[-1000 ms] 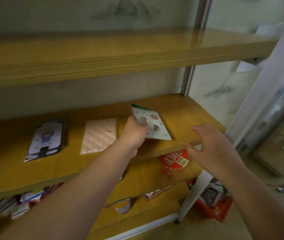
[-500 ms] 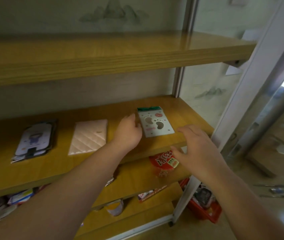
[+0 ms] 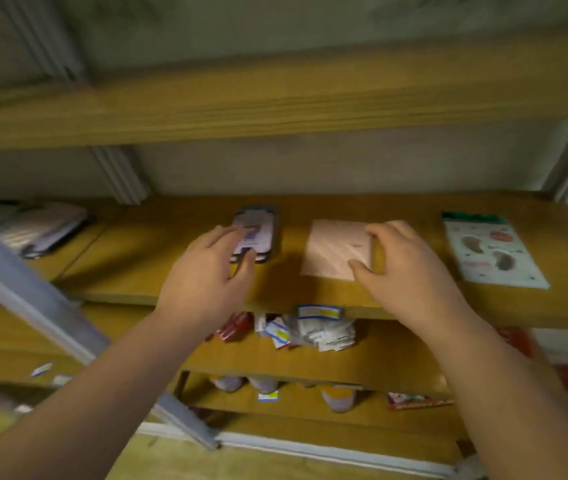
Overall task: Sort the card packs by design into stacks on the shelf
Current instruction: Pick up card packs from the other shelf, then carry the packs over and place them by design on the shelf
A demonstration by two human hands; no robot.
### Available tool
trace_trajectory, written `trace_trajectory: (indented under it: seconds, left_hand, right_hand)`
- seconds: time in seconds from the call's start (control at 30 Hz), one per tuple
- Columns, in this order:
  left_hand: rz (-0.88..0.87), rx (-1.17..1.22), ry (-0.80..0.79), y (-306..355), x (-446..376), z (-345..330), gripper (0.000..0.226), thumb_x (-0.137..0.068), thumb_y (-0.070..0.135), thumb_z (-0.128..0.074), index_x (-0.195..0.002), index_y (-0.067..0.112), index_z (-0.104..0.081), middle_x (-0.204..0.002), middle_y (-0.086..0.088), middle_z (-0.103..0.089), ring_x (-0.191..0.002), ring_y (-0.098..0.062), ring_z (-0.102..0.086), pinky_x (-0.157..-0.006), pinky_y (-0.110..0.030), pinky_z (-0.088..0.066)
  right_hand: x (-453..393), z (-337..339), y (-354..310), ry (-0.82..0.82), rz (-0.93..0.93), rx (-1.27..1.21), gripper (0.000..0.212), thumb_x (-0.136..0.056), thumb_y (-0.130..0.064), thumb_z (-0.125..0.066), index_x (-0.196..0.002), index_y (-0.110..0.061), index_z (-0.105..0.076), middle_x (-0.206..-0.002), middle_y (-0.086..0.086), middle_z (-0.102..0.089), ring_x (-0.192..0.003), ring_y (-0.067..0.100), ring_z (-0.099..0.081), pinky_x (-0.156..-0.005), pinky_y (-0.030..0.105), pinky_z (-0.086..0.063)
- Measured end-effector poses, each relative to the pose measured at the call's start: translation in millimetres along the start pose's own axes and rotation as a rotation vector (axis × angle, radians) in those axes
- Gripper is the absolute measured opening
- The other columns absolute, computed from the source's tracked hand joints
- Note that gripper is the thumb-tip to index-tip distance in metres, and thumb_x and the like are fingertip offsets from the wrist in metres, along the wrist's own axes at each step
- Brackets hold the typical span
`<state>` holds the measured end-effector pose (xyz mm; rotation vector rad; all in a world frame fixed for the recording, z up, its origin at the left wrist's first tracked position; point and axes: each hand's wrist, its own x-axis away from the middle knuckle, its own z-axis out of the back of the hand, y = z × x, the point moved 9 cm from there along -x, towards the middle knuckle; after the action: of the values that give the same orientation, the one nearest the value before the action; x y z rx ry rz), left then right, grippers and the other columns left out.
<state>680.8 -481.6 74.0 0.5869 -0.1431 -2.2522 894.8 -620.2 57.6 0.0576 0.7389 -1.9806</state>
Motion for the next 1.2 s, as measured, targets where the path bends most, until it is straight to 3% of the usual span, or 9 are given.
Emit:
trace_trajectory:
  seconds: [0.1,0.23,0.4,0.53,0.67,0.87,1.1,1.2]
  left_hand:
    - [0.049,-0.038,0.016,-44.6,17.0,25.8,0.049,-0.099,0.042,-0.049,-0.141,0.016,-0.056,-0.148,-0.002,-0.054,-0.142,-0.019,-0.040,-0.112,-0.034,-0.033]
    - [0.092,-0.026,0.051,-99.5,43.5,58.0,0.054,-0.099,0.047,-0.046,-0.146,0.021,-0.051,-0.152,0.003,-0.049,-0.143,-0.014,-0.037,-0.110,-0.028,-0.030]
    - [0.081,0.012,0.085,-171.5,85.1,107.6,0.051,-0.098,0.044,-0.049,-0.144,0.021,-0.053,-0.147,0.006,-0.053,-0.136,-0.012,-0.044,-0.105,-0.024,-0.034]
    - [0.057,0.016,0.102,-242.4,125.1,150.7,0.047,-0.098,0.041,-0.052,-0.140,0.024,-0.057,-0.138,0.008,-0.060,-0.127,-0.008,-0.050,-0.097,-0.018,-0.035]
    - [0.092,0.003,0.180,-325.4,155.6,191.6,0.050,-0.094,0.045,-0.043,-0.133,0.020,-0.062,-0.128,0.004,-0.066,-0.119,-0.013,-0.058,-0.093,-0.023,-0.042]
    - [0.231,-0.056,0.161,-443.0,176.5,222.4,0.052,-0.097,0.045,-0.050,-0.142,0.020,-0.054,-0.139,0.001,-0.060,-0.128,-0.017,-0.052,-0.100,-0.031,-0.042]
    - [0.299,-0.040,0.236,-530.0,168.4,249.0,0.049,-0.095,0.044,-0.050,-0.138,0.022,-0.057,-0.136,0.004,-0.061,-0.125,-0.017,-0.054,-0.097,-0.033,-0.044]
    - [0.319,-0.062,0.236,-564.1,150.5,248.2,0.049,-0.095,0.044,-0.050,-0.140,0.023,-0.055,-0.136,0.006,-0.059,-0.125,-0.015,-0.053,-0.095,-0.034,-0.045]
  right_hand:
    - [-5.4,-31.1,-51.5,-0.029,0.077,-0.033,0.051,-0.084,-0.036,-0.072,-0.129,-0.017,-0.060,-0.128,0.005,-0.058,-0.116,0.030,-0.056,-0.095,0.041,-0.048]
    - [-2.2,-67.2,-121.7,-0.078,0.162,-0.018,0.050,-0.087,-0.039,-0.070,-0.132,-0.021,-0.058,-0.129,0.001,-0.056,-0.119,0.024,-0.054,-0.089,0.033,-0.044]
    - [13.6,-104.8,-222.6,-0.083,0.246,-0.014,0.052,-0.087,-0.038,-0.070,-0.134,-0.020,-0.056,-0.129,0.001,-0.056,-0.119,0.022,-0.054,-0.096,0.037,-0.047]
    - [33.6,-140.1,-309.5,-0.128,0.298,-0.009,0.051,-0.089,-0.042,-0.066,-0.136,-0.026,-0.053,-0.130,-0.008,-0.053,-0.120,0.015,-0.051,-0.095,0.032,-0.045]
    - [49.6,-174.2,-391.7,-0.122,0.354,-0.017,0.050,-0.089,-0.042,-0.067,-0.135,-0.028,-0.054,-0.128,-0.010,-0.054,-0.120,0.013,-0.051,-0.090,0.028,-0.044]
    - [59.2,-220.6,-487.5,-0.161,0.413,-0.057,0.050,-0.090,-0.048,-0.063,-0.137,-0.034,-0.050,-0.130,-0.017,-0.051,-0.122,0.006,-0.047,-0.093,0.026,-0.043]
    - [39.5,-272.8,-554.0,-0.158,0.459,-0.089,0.051,-0.089,-0.052,-0.061,-0.136,-0.036,-0.051,-0.125,-0.019,-0.052,-0.113,-0.002,-0.045,-0.090,0.021,-0.039]
    - [20.1,-302.4,-569.1,-0.178,0.458,-0.055,0.051,-0.090,-0.053,-0.061,-0.137,-0.036,-0.050,-0.131,-0.016,-0.052,-0.119,0.005,-0.048,-0.091,0.026,-0.045]
